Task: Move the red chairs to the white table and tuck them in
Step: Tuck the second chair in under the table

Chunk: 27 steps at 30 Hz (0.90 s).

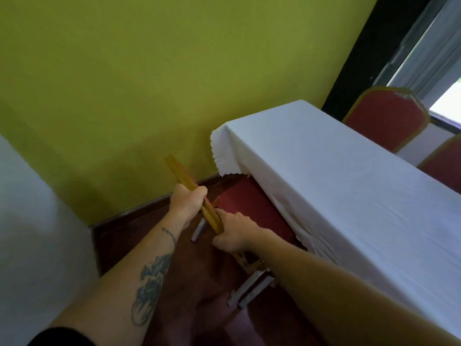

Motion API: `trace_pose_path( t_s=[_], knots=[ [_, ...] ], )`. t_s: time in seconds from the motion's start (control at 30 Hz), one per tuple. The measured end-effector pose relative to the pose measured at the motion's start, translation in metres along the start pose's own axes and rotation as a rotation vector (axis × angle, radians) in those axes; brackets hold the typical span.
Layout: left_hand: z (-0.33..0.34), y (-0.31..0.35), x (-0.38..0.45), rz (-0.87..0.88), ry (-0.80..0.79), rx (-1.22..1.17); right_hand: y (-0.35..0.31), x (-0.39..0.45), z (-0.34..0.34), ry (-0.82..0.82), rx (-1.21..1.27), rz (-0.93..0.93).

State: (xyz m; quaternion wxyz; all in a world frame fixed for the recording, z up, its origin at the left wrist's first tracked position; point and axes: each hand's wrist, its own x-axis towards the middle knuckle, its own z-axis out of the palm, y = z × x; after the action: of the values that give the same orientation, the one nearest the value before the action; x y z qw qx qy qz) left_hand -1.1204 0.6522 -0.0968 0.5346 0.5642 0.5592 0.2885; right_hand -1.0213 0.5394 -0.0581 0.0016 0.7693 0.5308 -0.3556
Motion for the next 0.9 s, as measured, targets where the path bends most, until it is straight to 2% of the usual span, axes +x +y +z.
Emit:
trace_pose_path(
  t_s=[0.13, 0.4, 0.53, 0.63, 0.73, 0.9],
  knots=[
    [0.025, 0.005, 0.001, -0.020, 0.035, -0.044, 0.025, -0.005, 0.002, 0.061, 0.116, 0.007],
    [0.030, 0.013, 0.005, -0.021, 0.070, -0.071, 0.037, -0.006, 0.004, 0.123, 0.148, -0.020],
    [0.041, 0.008, -0.011, -0.085, 0.120, -0.172, 0.062, -0.032, 0.013, 0.016, -0.079, 0.078],
    [0.062, -0.022, -0.023, -0.123, 0.048, -0.287, 0.087, -0.057, 0.018, -0.168, -0.298, 0.253],
    [0.081, -0.044, -0.020, -0.216, 0.039, -0.461, 0.099, -0.070, 0.021, -0.292, -0.347, 0.331],
    [0.082, -0.017, -0.037, -0.220, 0.156, -0.503, 0.099, -0.060, 0.025, -0.209, -0.385, 0.280]
  ],
)
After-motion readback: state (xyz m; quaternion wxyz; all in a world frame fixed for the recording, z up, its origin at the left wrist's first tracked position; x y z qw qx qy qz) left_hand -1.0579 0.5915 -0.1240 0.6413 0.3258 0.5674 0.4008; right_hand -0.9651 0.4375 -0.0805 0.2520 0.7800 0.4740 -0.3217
